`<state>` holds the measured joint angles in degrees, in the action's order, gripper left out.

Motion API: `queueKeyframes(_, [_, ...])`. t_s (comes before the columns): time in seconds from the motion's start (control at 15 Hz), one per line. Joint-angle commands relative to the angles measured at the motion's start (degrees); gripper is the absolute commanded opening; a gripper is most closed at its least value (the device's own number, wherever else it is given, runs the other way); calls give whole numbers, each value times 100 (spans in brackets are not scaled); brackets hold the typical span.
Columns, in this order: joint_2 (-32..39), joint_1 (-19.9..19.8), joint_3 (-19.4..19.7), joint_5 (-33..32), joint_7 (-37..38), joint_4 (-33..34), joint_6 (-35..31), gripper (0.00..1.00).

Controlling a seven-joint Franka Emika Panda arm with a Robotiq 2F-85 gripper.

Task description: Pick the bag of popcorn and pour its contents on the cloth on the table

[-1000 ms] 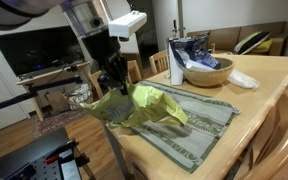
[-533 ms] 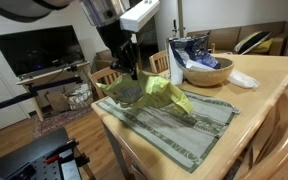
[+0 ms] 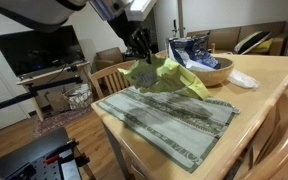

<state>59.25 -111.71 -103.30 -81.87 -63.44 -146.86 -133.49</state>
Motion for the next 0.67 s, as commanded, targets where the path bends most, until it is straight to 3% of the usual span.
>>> queueKeyframes(0.0, [-480,19,-90,-994,861,114,-261,0])
queueKeyframes(0.6, [-1054,-157,-45,-3812,2567,44,12,0])
